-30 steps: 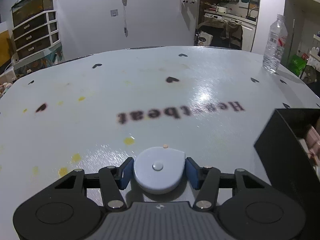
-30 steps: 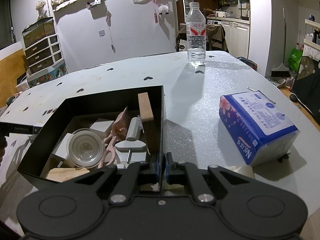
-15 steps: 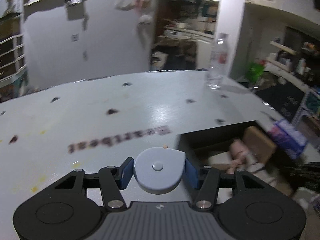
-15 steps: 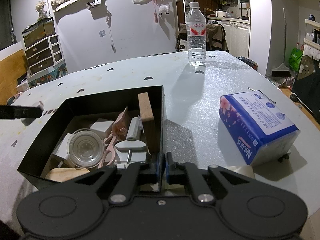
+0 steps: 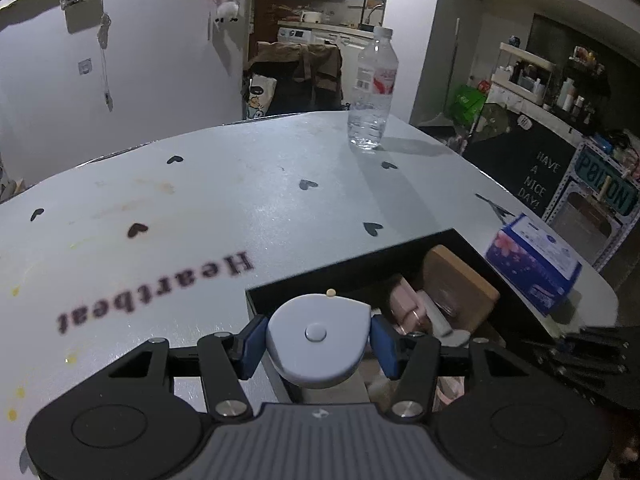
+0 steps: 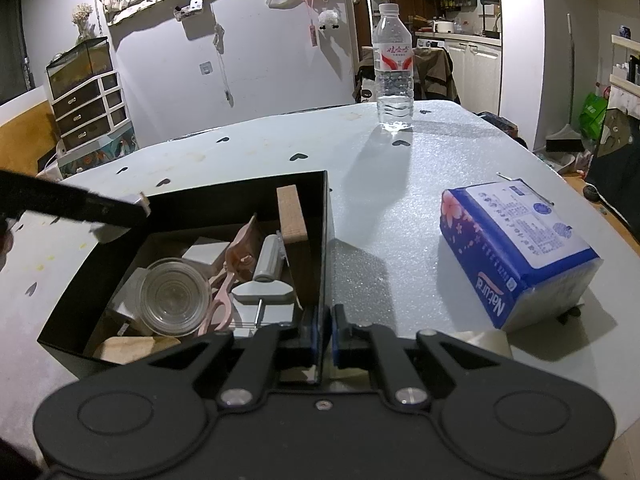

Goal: Organize rigid objects

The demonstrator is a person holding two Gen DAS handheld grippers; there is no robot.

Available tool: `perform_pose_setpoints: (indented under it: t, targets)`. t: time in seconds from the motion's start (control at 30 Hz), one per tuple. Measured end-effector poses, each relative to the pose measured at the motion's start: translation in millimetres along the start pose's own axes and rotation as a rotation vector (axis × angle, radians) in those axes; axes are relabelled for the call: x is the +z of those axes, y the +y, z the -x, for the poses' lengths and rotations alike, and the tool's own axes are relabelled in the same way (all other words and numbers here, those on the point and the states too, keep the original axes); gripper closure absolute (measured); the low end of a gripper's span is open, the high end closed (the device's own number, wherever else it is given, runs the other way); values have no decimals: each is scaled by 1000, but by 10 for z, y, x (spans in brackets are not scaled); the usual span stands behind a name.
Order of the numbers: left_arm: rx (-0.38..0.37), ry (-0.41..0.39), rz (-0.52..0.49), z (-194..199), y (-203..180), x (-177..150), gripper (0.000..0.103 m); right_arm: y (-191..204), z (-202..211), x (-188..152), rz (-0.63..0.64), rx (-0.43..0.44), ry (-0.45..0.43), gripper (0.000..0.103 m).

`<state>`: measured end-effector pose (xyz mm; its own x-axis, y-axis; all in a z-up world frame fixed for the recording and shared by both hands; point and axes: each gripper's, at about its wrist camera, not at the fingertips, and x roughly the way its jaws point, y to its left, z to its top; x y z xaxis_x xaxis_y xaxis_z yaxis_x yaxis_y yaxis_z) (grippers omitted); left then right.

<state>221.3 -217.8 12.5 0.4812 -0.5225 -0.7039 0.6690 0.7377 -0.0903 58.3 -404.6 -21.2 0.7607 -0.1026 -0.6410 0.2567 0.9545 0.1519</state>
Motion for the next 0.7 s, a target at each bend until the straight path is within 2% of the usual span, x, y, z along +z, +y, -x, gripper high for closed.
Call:
perform_pose_setpoints:
  t: [0.17,0.2,0.27,0.43,0.57,0.7]
  targets:
    - [5,13,24,-32,18,77,46,-2,1,3,-1,0,1,95]
    - [2,17,32,-27,25,83,44,-2,2,3,-1,1,1,95]
    - [-8,32,40,-17,25,85,31,-1,5,3,-3,1,1,95]
    - [-3,50,34,-4,16,61,30,-1,4,5,-3,2,2,95]
    - [1,57,40,7,16,60,23,-1,4,5,-3,2,1,95]
    - [-2,62,42,27,8,52,23,2,6,5,-3,2,2,95]
